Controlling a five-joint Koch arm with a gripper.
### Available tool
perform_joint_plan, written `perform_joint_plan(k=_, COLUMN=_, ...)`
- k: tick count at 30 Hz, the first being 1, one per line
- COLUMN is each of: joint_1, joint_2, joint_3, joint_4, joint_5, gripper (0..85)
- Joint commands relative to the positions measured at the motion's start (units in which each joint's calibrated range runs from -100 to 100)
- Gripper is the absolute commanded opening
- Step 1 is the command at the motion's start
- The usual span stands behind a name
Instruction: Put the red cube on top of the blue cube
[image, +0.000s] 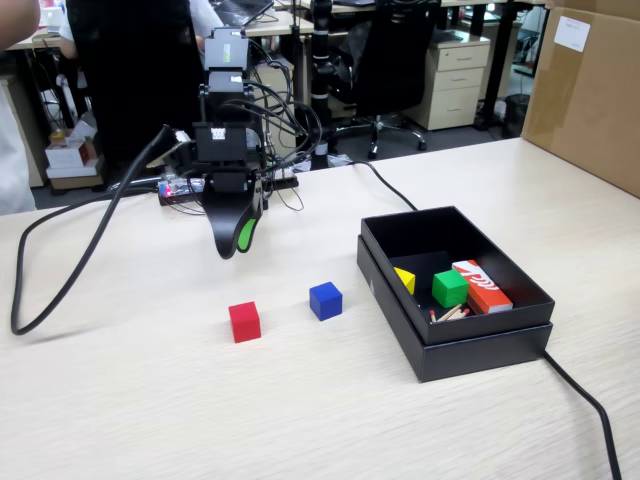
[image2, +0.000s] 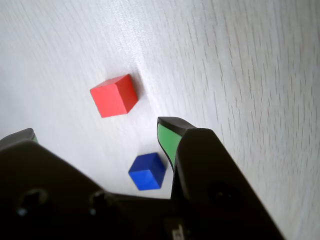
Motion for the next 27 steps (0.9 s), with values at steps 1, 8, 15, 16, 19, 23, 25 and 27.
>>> perform_joint_plan(k=1, joint_1=0.1, joint_2=2.8, joint_3=5.8, joint_4=-0.3, joint_5=-2.5, gripper=47.2)
perform_joint_plan(k=8, joint_1=0.1, joint_2=14.7, joint_3=13.4, joint_4=-0.3, joint_5=-5.6, gripper=47.2)
perform_joint_plan(k=15, joint_1=0.4, joint_2=22.5, joint_3=14.8, joint_4=0.1, joint_5=-6.5, gripper=47.3)
perform_joint_plan(k=16, joint_1=0.4, joint_2=23.4, joint_3=15.0, joint_4=0.3, joint_5=-6.7, gripper=47.3)
perform_joint_plan(k=19, joint_1=0.5, joint_2=25.6, joint_3=15.9, joint_4=0.4, joint_5=-6.8, gripper=47.3)
perform_joint_plan(k=23, joint_1=0.5, joint_2=28.1, joint_3=17.2, joint_4=0.4, joint_5=-7.2, gripper=47.3)
perform_joint_plan(k=25, joint_1=0.4, joint_2=29.0, joint_3=17.7, joint_4=0.8, joint_5=-7.4, gripper=47.3)
perform_joint_plan(k=27, joint_1=0.3, joint_2=29.9, joint_3=18.3, joint_4=1.2, joint_5=-7.6, gripper=47.3)
